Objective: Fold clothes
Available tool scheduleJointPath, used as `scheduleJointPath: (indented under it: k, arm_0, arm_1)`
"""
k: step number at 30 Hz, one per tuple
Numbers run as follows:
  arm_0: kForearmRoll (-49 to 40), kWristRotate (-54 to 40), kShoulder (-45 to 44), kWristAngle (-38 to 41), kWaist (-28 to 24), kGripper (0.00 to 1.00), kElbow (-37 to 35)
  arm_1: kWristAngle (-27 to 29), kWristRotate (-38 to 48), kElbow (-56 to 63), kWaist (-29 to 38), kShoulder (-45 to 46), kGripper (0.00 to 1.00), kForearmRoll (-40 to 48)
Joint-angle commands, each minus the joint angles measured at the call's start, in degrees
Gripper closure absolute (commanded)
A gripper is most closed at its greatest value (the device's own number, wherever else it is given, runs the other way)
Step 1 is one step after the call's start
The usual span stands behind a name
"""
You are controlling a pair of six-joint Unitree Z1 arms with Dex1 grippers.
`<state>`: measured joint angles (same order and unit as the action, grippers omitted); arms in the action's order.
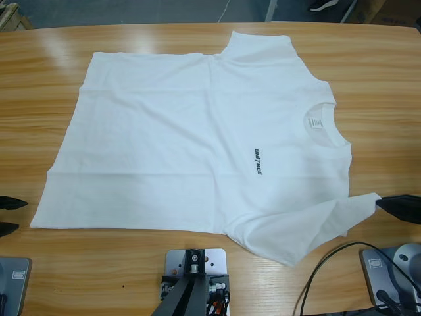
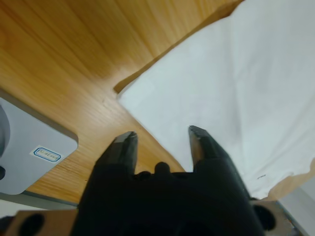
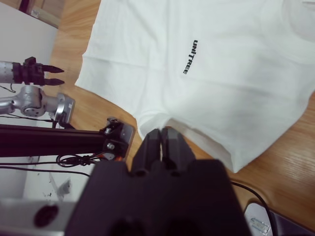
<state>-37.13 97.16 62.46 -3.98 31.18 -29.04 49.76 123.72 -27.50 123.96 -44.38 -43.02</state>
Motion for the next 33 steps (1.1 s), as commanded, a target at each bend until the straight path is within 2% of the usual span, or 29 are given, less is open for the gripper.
scheduleJointPath:
  k: [1,7,10,11,14,16,19,23,24,26,28,33]
  arm_0:
    - [6.83,1.82,6.27,3.68,-0.42,0.000,5.28]
    - [12.56,3.16,11.45,4.64,-0.42,0.013,7.65]
    - [14.84,4.30,11.54,3.87,-0.42,0.089,8.86]
    - [15.92,4.35,11.72,3.50,-0.42,0.143,9.37]
    - [18.94,4.53,12.65,2.38,-0.42,0.188,10.85]
    - [20.29,4.61,12.26,2.20,-0.42,0.269,11.84]
    - [23.81,4.56,12.16,2.04,-0.42,0.477,13.49]
    - [26.46,4.26,13.21,1.66,-0.42,0.510,14.67]
    - [26.59,4.17,13.44,1.60,-0.42,0.545,14.72]
    - [26.59,3.67,13.26,1.51,-0.42,0.724,14.84]
    - [26.48,3.44,12.16,1.08,-0.42,0.976,15.02]
    - [25.94,3.00,10.26,0.64,-0.42,1.000,14.98]
  arm_1:
    - [-0.80,-0.85,0.26,0.67,-0.44,1.000,-0.40]
    - [-0.89,-0.85,0.22,0.67,-0.44,1.000,-0.40]
    - [-0.98,-0.85,0.26,0.67,-0.26,1.000,-0.40]
    - [-0.98,-0.85,0.26,0.67,-0.21,1.000,-0.40]
    - [-1.00,-0.85,0.35,0.67,0.16,1.000,-0.58]
    - [-1.12,-0.85,0.36,0.67,0.39,1.000,-0.72]
    - [-1.24,-0.76,0.61,0.67,0.67,1.000,-0.75]
    - [-1.24,-0.76,0.61,0.67,0.70,1.000,-0.74]
    - [-1.24,-0.76,0.63,0.67,0.70,1.000,-0.75]
    - [-1.24,-0.76,0.70,0.67,0.70,1.000,-0.75]
    - [-1.24,-0.76,0.70,0.67,0.70,1.000,-0.68]
    - [-1.16,-0.76,0.70,0.67,0.70,1.000,-0.49]
